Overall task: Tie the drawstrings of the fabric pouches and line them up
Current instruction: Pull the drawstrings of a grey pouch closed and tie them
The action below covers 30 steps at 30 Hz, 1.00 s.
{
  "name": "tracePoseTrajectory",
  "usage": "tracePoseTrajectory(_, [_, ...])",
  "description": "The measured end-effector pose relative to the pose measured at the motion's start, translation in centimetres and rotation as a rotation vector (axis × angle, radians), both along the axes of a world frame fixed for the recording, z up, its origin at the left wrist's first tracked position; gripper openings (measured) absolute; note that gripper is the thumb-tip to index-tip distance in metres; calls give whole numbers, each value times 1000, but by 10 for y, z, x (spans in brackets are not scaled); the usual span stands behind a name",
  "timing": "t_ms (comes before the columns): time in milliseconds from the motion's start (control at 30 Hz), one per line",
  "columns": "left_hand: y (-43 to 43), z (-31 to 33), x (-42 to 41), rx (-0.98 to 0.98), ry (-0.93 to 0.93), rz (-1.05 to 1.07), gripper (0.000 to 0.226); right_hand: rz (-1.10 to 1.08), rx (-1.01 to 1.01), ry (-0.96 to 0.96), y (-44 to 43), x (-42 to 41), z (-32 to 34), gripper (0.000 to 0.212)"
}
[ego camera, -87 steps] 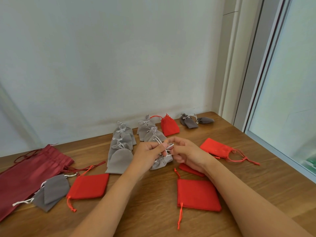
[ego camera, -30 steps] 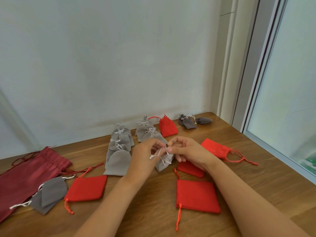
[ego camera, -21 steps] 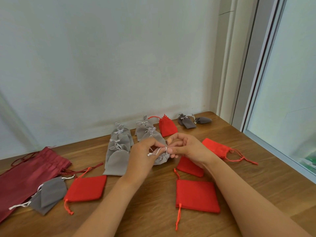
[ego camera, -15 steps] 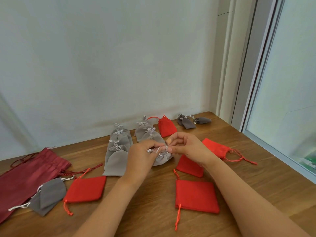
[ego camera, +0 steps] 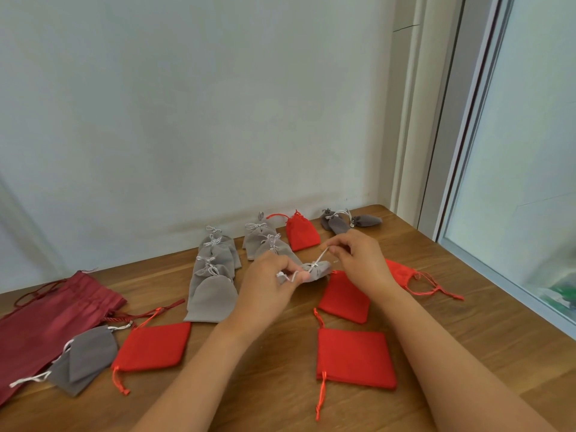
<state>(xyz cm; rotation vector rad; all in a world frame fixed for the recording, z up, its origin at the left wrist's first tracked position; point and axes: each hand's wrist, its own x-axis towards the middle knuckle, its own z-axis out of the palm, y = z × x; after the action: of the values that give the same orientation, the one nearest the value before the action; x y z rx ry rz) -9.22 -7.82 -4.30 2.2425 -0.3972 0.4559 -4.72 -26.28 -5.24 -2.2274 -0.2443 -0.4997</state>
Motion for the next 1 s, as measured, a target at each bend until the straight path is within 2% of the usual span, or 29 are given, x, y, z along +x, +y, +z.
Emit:
tracePoseTrajectory(200, [-13,-2,-9,-70,110,-70,7,-73,50,40,2,-1,-3,17])
tracePoseTrajectory(333, [-5,2,-7,-174,157,-86,12,18,136,79,3,0,-6,18])
tracePoseTrajectory(500, [-1,-4,-1,-236,52,-62,13,206,215,209,15,2,-22,17])
tracePoseTrajectory(700, [-8,2,-2,-281,1,-68,17,306,382,271,15,7,-28,16])
tracePoseTrajectory(867, [-7,7,-5,-193,-181,-48,21,389,460,301,16,3,-26,22])
tracePoseTrajectory(1000, [1,10,-3,35,-334,-73,22,370,426,317,16,2,-25,23])
